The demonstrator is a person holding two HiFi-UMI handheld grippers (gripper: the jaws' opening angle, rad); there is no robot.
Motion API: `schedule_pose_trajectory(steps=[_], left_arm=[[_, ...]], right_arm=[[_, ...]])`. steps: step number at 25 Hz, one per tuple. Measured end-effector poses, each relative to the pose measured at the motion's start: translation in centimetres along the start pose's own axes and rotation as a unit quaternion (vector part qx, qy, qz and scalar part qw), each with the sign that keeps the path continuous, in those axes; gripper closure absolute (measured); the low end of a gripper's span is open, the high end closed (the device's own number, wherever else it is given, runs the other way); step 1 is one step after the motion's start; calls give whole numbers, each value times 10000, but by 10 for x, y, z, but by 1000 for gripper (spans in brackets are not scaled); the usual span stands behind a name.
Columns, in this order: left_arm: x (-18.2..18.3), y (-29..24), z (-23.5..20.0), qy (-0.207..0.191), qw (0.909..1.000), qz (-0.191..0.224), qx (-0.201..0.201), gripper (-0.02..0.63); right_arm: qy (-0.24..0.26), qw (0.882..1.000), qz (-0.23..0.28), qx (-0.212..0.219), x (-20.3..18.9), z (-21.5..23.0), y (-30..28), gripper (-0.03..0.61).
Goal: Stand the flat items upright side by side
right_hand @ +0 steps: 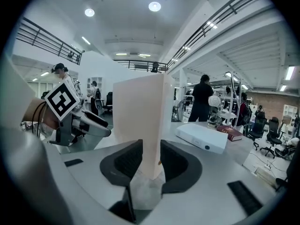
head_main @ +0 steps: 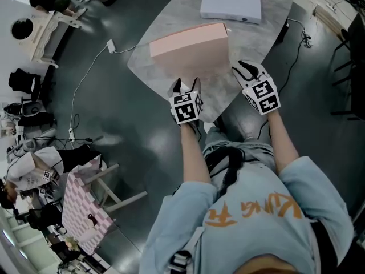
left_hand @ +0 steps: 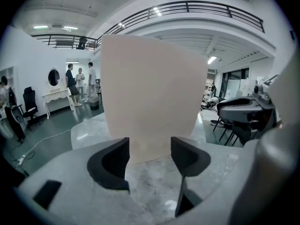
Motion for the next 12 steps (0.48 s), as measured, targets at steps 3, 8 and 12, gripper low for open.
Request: schedule_pose_trajectory(steps=[3,8,12], left_arm=[[-5,5,22,-63,9999,126,-30,409],[-3,5,63,-711,9966,331,-250,570],[2,5,98,-883,9935,506,-505,600]], right_arm=[[-218,9994,271,19,-7,5,22,481],[-430,9977,467,-254,-17,19,51,575],[-565,9959,535,-461,-23,32,78,577]])
Point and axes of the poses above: the fingertips, and each gripper's own axes: y backward along the fingers, z to its right, x out of its top, the point moved 4 cm from there along y, backward along the fingers, and after that the axes turned 4 degrees about y, right-handed, at the moved point
